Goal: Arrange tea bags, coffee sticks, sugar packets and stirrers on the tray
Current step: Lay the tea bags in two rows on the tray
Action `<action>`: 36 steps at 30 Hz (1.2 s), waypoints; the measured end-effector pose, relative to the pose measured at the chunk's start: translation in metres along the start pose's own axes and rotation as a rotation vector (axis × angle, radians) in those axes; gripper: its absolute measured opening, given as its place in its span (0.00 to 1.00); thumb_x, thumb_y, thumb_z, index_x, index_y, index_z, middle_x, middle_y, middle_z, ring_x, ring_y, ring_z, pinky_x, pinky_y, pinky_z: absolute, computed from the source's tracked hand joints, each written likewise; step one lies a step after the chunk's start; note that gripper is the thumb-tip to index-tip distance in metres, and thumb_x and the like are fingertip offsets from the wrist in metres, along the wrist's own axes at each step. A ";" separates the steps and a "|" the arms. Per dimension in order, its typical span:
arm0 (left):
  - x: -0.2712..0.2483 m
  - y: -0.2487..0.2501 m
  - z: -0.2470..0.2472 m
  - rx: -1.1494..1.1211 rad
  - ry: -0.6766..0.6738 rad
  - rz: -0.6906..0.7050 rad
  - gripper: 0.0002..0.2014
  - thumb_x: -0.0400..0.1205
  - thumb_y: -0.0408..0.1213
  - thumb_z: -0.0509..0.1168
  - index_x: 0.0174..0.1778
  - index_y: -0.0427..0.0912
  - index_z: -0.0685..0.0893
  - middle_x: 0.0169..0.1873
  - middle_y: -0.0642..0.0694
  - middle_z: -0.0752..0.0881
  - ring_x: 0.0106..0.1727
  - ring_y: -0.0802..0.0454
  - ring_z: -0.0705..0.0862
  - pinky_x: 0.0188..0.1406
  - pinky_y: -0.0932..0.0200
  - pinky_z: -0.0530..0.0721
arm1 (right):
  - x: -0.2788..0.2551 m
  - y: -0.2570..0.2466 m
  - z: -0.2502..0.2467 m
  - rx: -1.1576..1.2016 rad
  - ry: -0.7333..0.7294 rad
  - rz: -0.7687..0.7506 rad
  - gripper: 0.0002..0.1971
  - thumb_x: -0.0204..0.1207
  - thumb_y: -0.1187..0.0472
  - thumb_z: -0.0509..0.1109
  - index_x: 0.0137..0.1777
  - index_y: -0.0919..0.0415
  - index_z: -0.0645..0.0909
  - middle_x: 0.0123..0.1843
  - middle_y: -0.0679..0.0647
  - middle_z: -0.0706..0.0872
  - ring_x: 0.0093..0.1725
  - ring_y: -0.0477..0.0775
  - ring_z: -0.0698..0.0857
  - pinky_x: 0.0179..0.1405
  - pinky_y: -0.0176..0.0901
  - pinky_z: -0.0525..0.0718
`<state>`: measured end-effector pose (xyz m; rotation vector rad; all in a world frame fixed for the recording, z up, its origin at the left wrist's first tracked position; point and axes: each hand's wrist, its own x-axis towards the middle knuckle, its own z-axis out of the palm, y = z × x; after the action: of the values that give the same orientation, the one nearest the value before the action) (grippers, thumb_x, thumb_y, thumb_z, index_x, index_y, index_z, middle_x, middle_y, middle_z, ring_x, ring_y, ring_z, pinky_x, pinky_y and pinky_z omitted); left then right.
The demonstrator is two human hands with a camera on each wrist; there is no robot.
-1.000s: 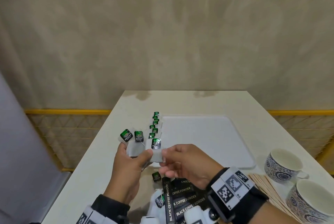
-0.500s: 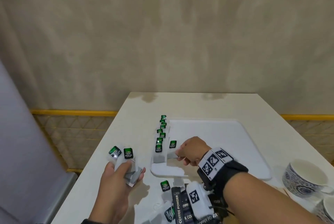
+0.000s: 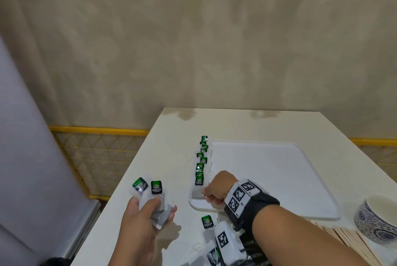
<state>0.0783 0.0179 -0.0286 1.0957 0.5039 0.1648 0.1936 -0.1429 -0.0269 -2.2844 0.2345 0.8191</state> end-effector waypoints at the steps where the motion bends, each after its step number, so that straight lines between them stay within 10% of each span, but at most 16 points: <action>1: 0.000 0.000 0.000 0.000 -0.006 -0.001 0.13 0.83 0.24 0.59 0.64 0.34 0.75 0.49 0.35 0.87 0.38 0.33 0.88 0.51 0.40 0.85 | 0.000 0.001 0.000 0.014 0.017 -0.011 0.08 0.80 0.59 0.69 0.40 0.61 0.79 0.32 0.52 0.83 0.24 0.46 0.76 0.24 0.34 0.74; 8: -0.005 0.003 0.007 -0.113 -0.096 -0.125 0.05 0.85 0.26 0.53 0.48 0.33 0.74 0.51 0.27 0.82 0.41 0.28 0.86 0.35 0.43 0.88 | -0.003 0.001 -0.002 -0.046 -0.005 -0.033 0.14 0.77 0.60 0.68 0.30 0.58 0.75 0.26 0.51 0.79 0.23 0.48 0.76 0.32 0.37 0.75; 12: -0.003 0.003 0.010 -0.133 -0.203 -0.115 0.10 0.86 0.25 0.51 0.61 0.33 0.74 0.56 0.25 0.82 0.38 0.29 0.89 0.30 0.46 0.89 | -0.011 0.005 -0.015 -0.163 0.082 -0.169 0.10 0.77 0.59 0.67 0.36 0.62 0.77 0.27 0.53 0.80 0.21 0.47 0.73 0.23 0.34 0.71; 15: 0.001 0.000 0.015 -0.099 -0.236 -0.083 0.19 0.86 0.22 0.53 0.73 0.39 0.70 0.62 0.29 0.83 0.41 0.33 0.91 0.36 0.47 0.91 | -0.030 0.006 -0.023 0.126 -0.004 -0.307 0.10 0.79 0.55 0.67 0.41 0.62 0.78 0.36 0.57 0.86 0.26 0.52 0.78 0.24 0.37 0.71; 19: 0.002 -0.003 0.027 0.015 -0.232 0.050 0.15 0.83 0.21 0.59 0.61 0.42 0.78 0.56 0.35 0.88 0.44 0.40 0.91 0.34 0.52 0.89 | -0.061 0.006 -0.024 0.415 -0.236 -0.440 0.15 0.78 0.48 0.72 0.48 0.61 0.79 0.41 0.57 0.87 0.28 0.52 0.82 0.23 0.35 0.74; 28: -0.001 -0.006 0.046 0.118 -0.280 0.142 0.15 0.81 0.29 0.66 0.62 0.45 0.79 0.54 0.41 0.90 0.51 0.40 0.90 0.36 0.54 0.88 | -0.061 0.017 -0.021 0.456 0.042 -0.583 0.10 0.71 0.61 0.80 0.39 0.59 0.79 0.27 0.47 0.83 0.27 0.50 0.82 0.23 0.34 0.73; 36: 0.015 0.003 0.047 0.026 -0.182 -0.008 0.08 0.87 0.35 0.58 0.58 0.42 0.80 0.48 0.38 0.89 0.36 0.41 0.91 0.26 0.58 0.86 | -0.028 0.013 -0.059 0.463 0.100 -0.453 0.11 0.76 0.62 0.75 0.33 0.59 0.79 0.32 0.52 0.86 0.27 0.48 0.82 0.22 0.34 0.73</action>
<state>0.1139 -0.0126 -0.0139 1.1220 0.3482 0.0513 0.1957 -0.1932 0.0169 -1.8373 -0.0500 0.3684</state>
